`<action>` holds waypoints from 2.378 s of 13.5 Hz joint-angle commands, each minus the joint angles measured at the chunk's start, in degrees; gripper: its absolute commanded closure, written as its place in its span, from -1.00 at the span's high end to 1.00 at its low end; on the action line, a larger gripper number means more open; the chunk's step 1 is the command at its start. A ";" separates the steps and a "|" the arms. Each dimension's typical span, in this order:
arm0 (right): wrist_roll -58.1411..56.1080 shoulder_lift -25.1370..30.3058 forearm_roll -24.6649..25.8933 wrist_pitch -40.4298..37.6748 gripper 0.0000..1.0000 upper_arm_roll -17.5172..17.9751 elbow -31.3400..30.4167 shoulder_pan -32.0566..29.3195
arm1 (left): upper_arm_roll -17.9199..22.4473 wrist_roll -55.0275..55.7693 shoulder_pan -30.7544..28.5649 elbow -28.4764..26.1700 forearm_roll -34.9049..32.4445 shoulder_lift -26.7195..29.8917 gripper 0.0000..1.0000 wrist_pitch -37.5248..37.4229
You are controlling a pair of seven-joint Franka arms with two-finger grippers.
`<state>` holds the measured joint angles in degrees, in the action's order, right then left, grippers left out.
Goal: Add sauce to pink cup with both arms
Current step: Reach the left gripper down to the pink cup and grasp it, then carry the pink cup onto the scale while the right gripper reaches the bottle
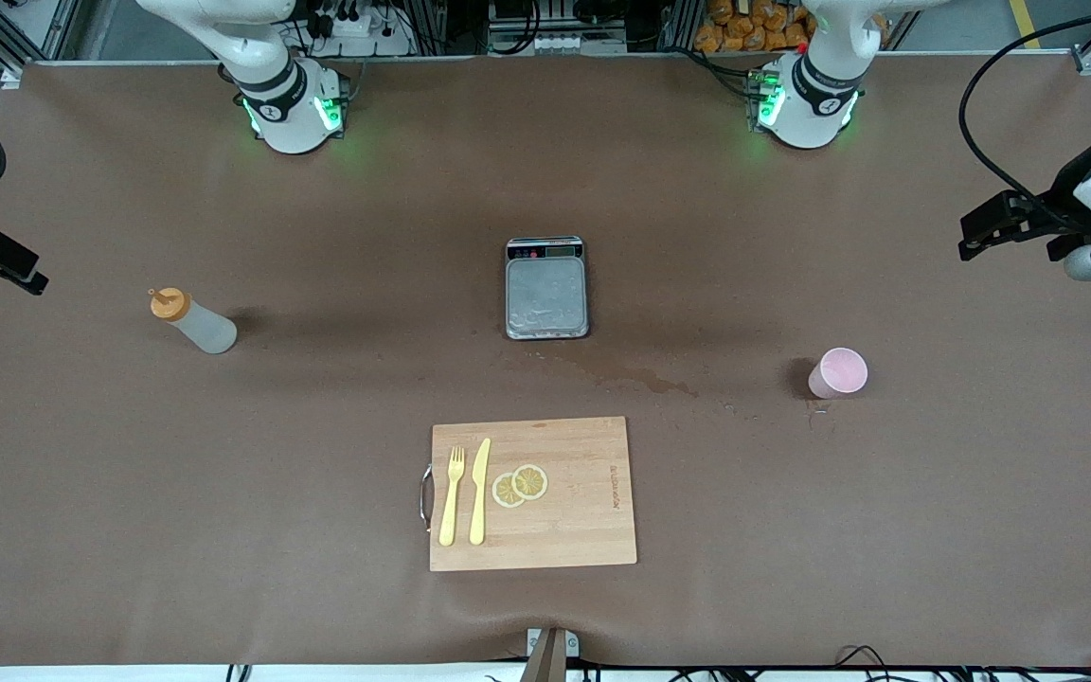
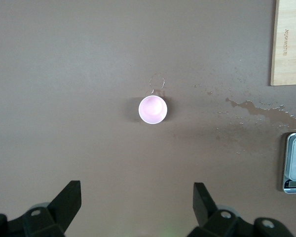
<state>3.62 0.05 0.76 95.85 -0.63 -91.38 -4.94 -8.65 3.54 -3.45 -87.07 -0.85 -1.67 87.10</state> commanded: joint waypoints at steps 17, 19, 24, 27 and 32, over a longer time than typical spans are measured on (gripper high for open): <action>-0.45 -8.74 -1.20 1.79 1.00 0.46 0.14 -6.48 | 0.39 0.33 -2.88 -19.52 -1.26 -11.07 1.00 25.90; 0.07 -9.28 -1.64 1.71 1.00 0.46 0.15 -7.80 | 0.39 0.59 -2.97 -22.43 -1.26 -12.82 1.00 31.26; 10.76 -10.07 -3.31 -1.27 1.00 0.46 0.14 -8.94 | 0.39 0.59 -3.32 -24.20 -1.26 -18.71 1.00 37.53; 15.19 -12.17 -7.25 -4.71 1.00 0.46 0.23 -11.92 | 0.30 0.59 -4.64 -25.51 -1.18 -21.17 1.00 39.10; 20.54 -13.15 -7.35 -8.92 1.00 0.54 0.41 -12.55 | 0.12 0.68 -4.37 -27.01 -1.09 -22.58 0.62 42.01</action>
<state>20.84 -13.07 -5.63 88.75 -0.95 -91.90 -16.98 -8.18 3.53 -7.51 -113.38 -0.96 -24.19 127.55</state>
